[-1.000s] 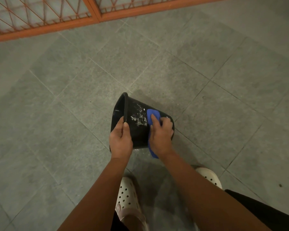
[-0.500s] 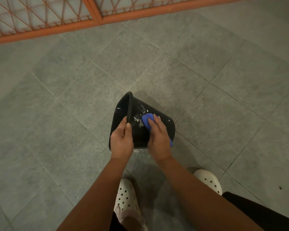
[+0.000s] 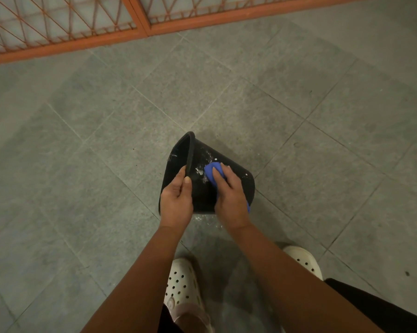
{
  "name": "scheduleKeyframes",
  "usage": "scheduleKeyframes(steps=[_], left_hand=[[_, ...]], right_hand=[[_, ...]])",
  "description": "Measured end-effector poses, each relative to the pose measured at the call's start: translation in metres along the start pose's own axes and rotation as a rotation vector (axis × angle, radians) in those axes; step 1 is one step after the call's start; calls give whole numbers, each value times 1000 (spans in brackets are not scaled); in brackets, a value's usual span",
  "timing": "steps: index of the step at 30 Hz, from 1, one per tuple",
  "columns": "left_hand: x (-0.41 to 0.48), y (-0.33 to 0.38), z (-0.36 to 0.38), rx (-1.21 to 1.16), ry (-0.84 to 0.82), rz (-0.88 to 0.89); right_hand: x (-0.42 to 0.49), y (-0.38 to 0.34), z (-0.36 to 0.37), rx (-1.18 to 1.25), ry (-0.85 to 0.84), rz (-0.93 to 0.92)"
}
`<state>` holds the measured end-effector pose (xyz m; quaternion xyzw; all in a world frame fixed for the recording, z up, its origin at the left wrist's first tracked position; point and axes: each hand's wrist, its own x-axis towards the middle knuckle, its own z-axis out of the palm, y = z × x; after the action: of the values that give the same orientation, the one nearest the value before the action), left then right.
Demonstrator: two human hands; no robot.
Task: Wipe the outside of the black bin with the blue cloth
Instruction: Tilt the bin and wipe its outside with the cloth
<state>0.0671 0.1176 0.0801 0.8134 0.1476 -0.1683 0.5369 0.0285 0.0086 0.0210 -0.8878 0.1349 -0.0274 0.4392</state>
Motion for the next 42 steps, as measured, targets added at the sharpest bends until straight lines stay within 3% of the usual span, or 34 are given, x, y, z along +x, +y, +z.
scheduleKeyframes(steps=[6, 11, 14, 19, 23, 28, 36, 42], left_hand=[[-4, 3, 7, 1, 46, 5], [0, 5, 3, -25, -10, -8], [-1, 5, 2, 14, -38, 17], [-2, 4, 4, -5, -2, -3], [1, 7, 3, 0, 20, -12], [3, 11, 1, -26, -34, -33], [-4, 11, 9, 31, -25, 10], [1, 13, 1, -35, -63, -29]], right_hand=[[14, 2, 1, -102, -28, 227], [-9, -7, 8, 13, 57, 97], [0, -8, 6, 143, 153, 137], [20, -1, -3, -30, 145, 102], [8, -5, -6, 19, 211, 266], [-2, -19, -1, 113, 163, 56], [25, -3, -18, -22, 155, 184], [-12, -28, 1, 22, 162, 10]])
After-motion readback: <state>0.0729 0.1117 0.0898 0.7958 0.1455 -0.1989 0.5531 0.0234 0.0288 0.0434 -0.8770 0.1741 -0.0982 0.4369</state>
